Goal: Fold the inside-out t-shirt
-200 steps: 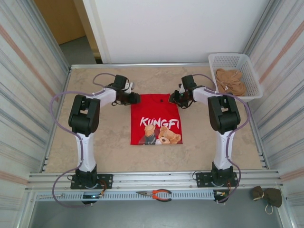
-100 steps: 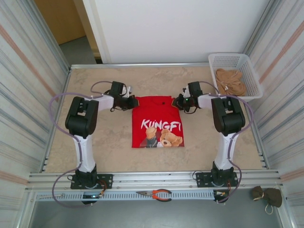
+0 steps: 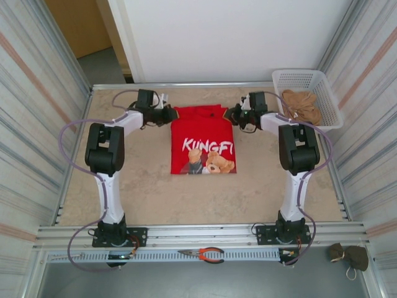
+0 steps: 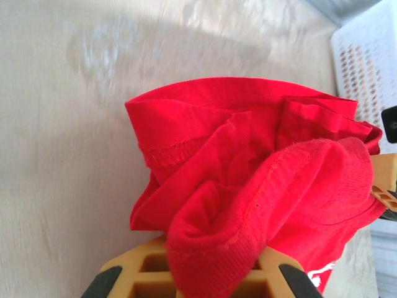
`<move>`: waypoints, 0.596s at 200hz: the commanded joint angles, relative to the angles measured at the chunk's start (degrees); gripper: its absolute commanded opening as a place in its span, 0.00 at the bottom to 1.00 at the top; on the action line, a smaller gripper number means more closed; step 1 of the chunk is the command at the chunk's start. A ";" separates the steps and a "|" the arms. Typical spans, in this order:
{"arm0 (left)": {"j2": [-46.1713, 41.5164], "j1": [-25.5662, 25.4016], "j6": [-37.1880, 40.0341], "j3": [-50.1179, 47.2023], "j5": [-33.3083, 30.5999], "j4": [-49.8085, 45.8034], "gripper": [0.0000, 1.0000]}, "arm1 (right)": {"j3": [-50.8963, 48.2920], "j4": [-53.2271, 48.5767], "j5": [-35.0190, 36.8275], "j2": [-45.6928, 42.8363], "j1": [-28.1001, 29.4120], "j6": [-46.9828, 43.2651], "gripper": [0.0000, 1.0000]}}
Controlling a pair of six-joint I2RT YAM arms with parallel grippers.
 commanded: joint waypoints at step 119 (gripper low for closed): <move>-34.87 -4.14 -3.89 -30.75 0.26 10.35 0.00 | -29.60 2.99 3.52 -35.82 2.63 -0.72 0.00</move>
